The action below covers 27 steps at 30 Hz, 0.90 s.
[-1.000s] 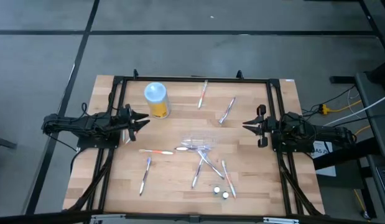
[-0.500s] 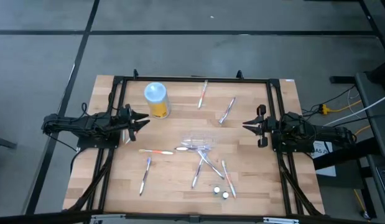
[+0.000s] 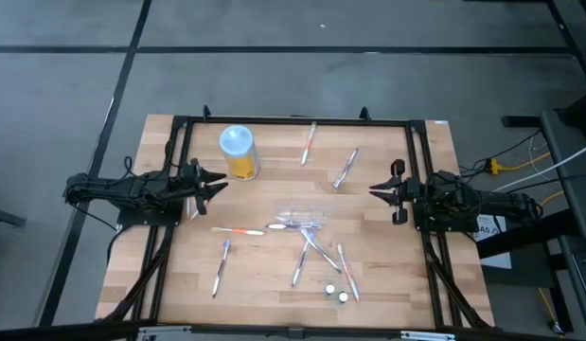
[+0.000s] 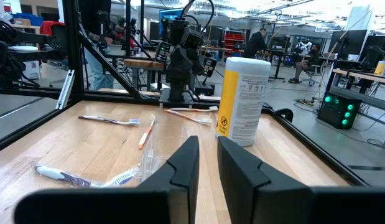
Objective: Pick & Place toothbrushing station
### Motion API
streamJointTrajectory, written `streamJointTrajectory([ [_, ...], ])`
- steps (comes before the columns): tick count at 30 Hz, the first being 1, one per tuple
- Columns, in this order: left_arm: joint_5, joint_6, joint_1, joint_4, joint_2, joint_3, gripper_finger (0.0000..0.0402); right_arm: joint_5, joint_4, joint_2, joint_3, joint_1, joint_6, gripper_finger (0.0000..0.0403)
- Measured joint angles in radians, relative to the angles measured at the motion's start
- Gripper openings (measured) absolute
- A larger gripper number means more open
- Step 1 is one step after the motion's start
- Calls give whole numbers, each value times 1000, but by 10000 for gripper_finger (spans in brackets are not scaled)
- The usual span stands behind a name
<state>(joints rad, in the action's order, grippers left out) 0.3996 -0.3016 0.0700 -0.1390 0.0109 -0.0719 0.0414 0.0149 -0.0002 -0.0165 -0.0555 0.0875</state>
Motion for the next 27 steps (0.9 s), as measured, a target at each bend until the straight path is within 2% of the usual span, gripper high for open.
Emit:
streamJointTrajectory([
  [7, 0, 0, 0, 0, 0, 0, 143, -100, 4, 0, 0, 0, 237, 61],
  [13, 0, 0, 0, 0, 0, 0, 143, -106, 7, 0, 0, -2, 223, 61],
  [15, 0, 0, 0, 0, 0, 0, 143, -52, 8, 0, 0, 2, 97, 61],
  [17, 0, 0, 0, 0, 0, 0, 143, 10, 16, 0, 0, 8, -127, 61],
  [22, 0, 0, 0, 0, 0, 0, 143, 51, 59, 0, 1, 25, -731, 61],
  [24, 0, 0, 0, 0, 0, 0, 143, 6, 104, 0, 0, 31, -976, 61],
  [27, 0, 0, 0, 0, 0, 0, 143, -75, 189, 1, 1, 46, -1143, 61],
])
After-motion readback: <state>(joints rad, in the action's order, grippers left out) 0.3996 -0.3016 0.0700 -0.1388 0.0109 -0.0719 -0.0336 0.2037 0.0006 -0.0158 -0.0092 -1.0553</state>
